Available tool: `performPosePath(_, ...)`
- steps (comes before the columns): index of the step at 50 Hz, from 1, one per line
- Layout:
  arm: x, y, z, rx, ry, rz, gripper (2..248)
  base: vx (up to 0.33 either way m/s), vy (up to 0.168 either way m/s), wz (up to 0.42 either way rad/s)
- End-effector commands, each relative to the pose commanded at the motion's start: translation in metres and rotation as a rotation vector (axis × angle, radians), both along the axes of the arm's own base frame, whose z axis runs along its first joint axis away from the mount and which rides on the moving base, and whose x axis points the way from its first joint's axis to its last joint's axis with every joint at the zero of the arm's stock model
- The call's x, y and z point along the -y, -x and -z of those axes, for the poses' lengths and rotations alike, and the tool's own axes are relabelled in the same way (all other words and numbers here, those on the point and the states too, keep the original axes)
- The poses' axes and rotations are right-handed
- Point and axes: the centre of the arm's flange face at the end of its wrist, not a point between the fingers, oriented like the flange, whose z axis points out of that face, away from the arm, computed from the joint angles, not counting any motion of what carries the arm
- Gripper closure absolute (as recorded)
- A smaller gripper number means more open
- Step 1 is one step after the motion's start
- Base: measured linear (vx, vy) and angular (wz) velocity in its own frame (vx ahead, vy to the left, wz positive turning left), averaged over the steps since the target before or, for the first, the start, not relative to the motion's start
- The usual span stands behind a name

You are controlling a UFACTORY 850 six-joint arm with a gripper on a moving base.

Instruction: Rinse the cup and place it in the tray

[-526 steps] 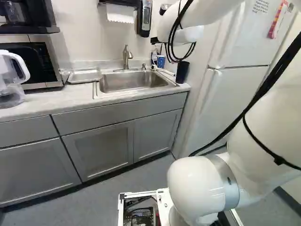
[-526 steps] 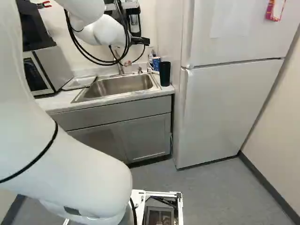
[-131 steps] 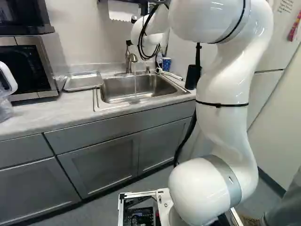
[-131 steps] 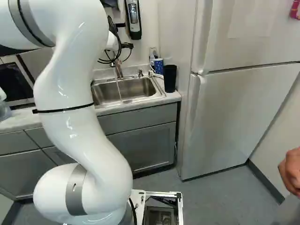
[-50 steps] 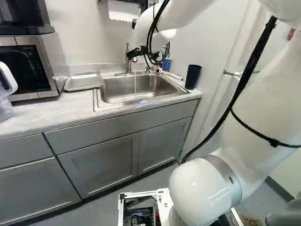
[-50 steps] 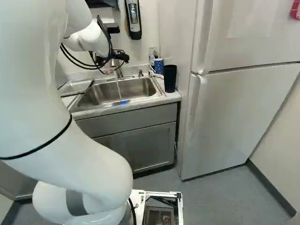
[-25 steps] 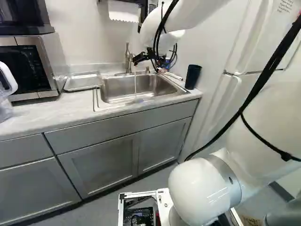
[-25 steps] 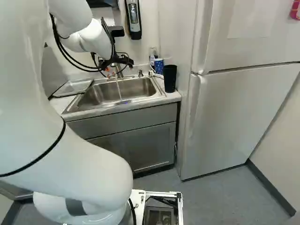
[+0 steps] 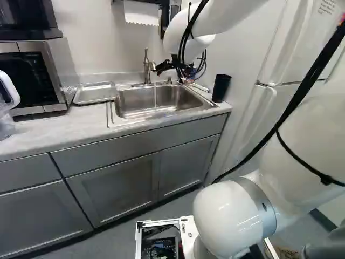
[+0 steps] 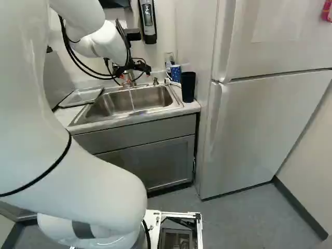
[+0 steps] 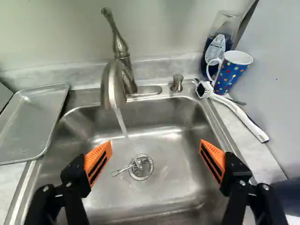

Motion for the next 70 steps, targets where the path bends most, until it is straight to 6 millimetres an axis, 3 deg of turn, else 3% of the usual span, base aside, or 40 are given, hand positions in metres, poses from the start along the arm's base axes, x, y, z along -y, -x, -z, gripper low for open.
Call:
performPosePath(17, 0.018, -0.002, 0.0, 0.018, -0.004, 0.039, 3, 0.0, 0.0, 0.0)
performPosePath(46, 0.031, -0.008, 0.021, 0.087, -0.07, 0.109, 3, 0.0, 0.0, 0.0)
performPosePath(70, 0.048, 0.013, 0.042, 0.114, -0.165, 0.221, 3, 0.0, 0.0, 0.0)
